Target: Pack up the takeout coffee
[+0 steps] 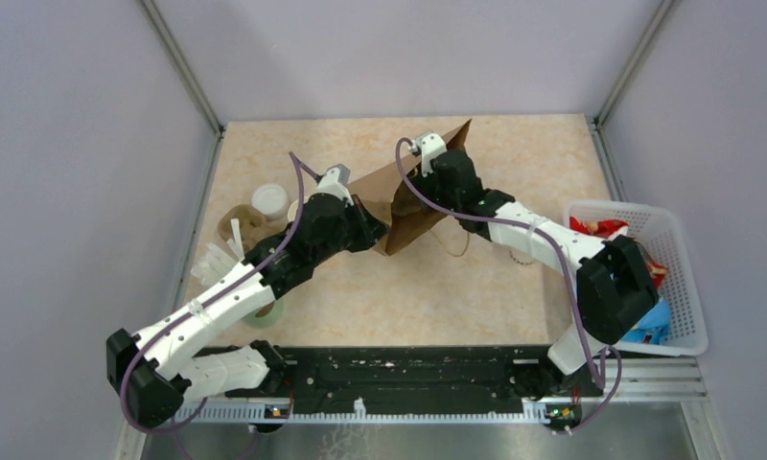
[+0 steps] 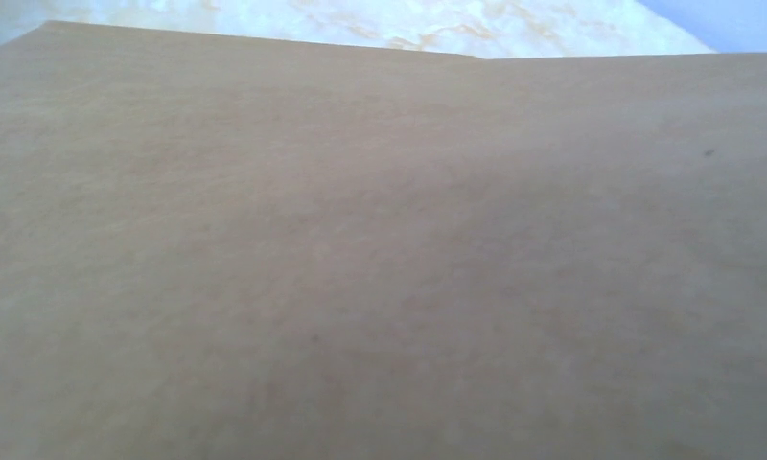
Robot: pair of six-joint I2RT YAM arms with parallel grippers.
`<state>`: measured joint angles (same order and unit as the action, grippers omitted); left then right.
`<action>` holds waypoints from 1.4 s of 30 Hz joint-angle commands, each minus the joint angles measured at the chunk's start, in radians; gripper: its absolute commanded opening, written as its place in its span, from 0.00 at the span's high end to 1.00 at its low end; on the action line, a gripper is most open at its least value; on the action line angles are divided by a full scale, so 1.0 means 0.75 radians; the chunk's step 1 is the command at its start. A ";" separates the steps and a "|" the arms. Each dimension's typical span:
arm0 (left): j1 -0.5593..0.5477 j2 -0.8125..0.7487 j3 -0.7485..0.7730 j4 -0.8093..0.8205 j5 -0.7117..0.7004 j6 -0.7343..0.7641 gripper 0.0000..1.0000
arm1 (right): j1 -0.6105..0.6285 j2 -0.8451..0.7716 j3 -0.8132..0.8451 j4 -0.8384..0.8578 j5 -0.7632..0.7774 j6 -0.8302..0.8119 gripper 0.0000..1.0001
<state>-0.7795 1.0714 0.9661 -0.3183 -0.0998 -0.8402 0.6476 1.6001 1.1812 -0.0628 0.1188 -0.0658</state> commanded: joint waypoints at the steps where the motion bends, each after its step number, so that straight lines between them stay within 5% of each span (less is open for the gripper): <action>1: -0.003 0.000 0.061 -0.029 -0.015 -0.018 1.00 | 0.063 0.005 0.030 0.011 0.319 0.012 0.53; 7: -0.002 0.005 0.070 -0.049 -0.035 -0.026 1.00 | 0.078 -0.013 0.056 -0.072 0.402 0.049 0.50; 11: -0.002 0.005 0.072 -0.046 -0.029 -0.032 1.00 | 0.079 0.062 0.083 -0.077 0.381 0.049 0.79; 18: -0.002 -0.003 0.072 -0.055 -0.037 -0.038 1.00 | 0.078 0.197 0.209 -0.147 0.407 0.077 0.79; 33: -0.002 0.035 0.206 -0.177 -0.166 -0.140 1.00 | 0.089 -0.286 0.378 -1.041 0.016 0.275 0.40; 42: -0.002 0.062 0.277 -0.203 -0.117 -0.209 1.00 | 0.089 -0.419 0.340 -1.067 -0.182 0.497 0.27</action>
<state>-0.7822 1.1042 1.1332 -0.4667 -0.1913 -0.9588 0.7116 1.3487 1.4345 -0.8894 0.0841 0.1959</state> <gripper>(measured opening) 0.006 0.718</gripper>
